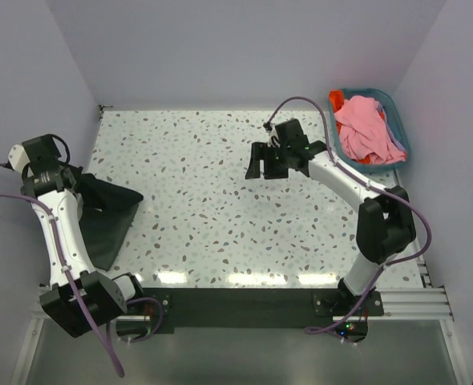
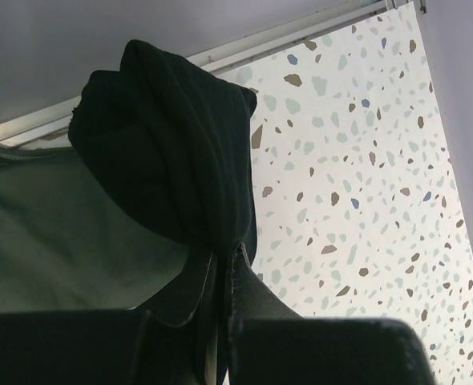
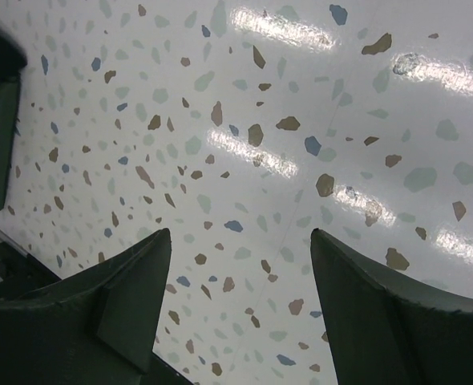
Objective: Fold and stack the t-shirts
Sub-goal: Neatly place the folded tshirt to the corner, then reset both grippers
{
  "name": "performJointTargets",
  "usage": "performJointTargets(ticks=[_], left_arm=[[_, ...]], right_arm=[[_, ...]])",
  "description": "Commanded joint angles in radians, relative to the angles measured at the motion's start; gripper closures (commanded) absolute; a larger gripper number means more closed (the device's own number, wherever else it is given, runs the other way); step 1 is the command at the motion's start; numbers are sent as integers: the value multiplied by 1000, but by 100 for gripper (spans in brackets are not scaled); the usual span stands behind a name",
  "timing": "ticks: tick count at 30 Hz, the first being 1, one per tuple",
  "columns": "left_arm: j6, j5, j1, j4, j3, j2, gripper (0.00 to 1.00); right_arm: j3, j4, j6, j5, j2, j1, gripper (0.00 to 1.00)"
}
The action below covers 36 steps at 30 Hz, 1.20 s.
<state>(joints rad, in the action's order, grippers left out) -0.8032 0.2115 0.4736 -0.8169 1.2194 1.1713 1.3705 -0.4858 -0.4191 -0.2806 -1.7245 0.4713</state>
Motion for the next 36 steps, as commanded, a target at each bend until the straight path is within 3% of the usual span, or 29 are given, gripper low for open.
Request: performJointTargets(ticks=[1,5,7,9,15,18,22,28,32,33,35,36], left_arm=[[42,-20,33,-13,6,-55,100],[71,-21,79,-45,-47,-93,99],[79,-9,114,-68,-99,-133,92],[72,17,134,-86,-148,-192,51],[47,104,152,-99,-285,-385,13],[85,5,154,-24,-320,-459,11],[130,-232,152,103,-409,-487,8],[147,-434,123,228,-449,-498,1],[81,-387,-86,320,-462,-498,0],[38,-301,-237,343,-462,-480,0],[1,-192,-410,367,-457,-444,0],[-31,-72,-587,378,-437,-390,0]], right_arm=[[-22,4,-7,3,58,7,26],[-53,10,-9,4,77,7,26],[-74,15,-9,6,85,10,26],[-88,13,-6,9,94,16,26],[-148,-2,19,21,150,39,26],[-171,-10,25,43,180,43,26],[-201,-11,22,50,213,43,26],[-264,22,6,80,279,43,26],[-268,15,6,116,312,43,26],[-268,13,6,133,321,43,26],[-266,6,6,153,347,43,26],[-261,4,5,161,353,43,26]])
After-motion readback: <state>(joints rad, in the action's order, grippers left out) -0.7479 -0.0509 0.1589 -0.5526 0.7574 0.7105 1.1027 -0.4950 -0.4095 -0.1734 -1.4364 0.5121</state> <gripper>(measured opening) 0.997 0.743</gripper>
